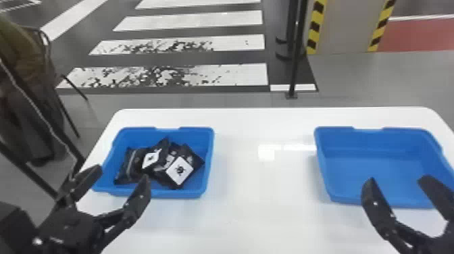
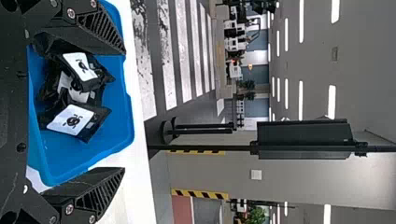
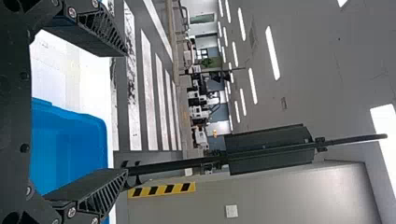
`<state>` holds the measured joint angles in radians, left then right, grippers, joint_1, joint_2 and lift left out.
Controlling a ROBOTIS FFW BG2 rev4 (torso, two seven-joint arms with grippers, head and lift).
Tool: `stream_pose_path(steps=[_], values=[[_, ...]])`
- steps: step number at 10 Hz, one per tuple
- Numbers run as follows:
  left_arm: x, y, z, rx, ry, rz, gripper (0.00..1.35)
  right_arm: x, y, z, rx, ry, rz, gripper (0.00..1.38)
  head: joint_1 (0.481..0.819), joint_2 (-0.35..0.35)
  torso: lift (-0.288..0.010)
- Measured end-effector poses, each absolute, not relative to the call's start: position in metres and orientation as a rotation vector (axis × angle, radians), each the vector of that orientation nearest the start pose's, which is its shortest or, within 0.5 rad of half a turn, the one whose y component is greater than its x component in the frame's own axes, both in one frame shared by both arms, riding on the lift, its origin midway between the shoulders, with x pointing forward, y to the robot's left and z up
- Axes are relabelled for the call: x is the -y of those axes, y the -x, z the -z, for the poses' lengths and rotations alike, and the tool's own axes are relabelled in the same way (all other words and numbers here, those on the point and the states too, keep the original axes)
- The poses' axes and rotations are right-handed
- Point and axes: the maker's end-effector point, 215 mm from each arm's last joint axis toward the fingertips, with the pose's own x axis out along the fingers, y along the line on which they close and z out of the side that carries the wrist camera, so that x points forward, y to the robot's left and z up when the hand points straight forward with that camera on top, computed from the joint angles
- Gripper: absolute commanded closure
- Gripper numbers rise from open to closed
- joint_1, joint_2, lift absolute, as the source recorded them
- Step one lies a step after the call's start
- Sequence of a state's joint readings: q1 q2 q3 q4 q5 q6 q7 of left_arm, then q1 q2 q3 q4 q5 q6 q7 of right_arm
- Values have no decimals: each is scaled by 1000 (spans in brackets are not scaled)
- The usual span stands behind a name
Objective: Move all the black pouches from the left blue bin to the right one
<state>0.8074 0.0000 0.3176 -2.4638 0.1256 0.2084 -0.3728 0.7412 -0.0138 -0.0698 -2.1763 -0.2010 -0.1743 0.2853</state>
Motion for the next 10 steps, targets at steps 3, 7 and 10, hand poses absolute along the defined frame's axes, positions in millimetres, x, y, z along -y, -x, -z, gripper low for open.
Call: stream_pose_path(steps=[3, 7, 10], values=[[-285, -356, 285, -127, -67, 160, 160, 212, -370, 304, 62, -136, -212, 139, 695, 117, -140], [-285, -355, 287, -134, -62, 160, 159, 212, -370, 306, 58, -143, -211, 139, 695, 116, -140], [-279, -365, 307, -213, -42, 175, 157, 212, -371, 308, 54, -149, -210, 139, 695, 105, -140]])
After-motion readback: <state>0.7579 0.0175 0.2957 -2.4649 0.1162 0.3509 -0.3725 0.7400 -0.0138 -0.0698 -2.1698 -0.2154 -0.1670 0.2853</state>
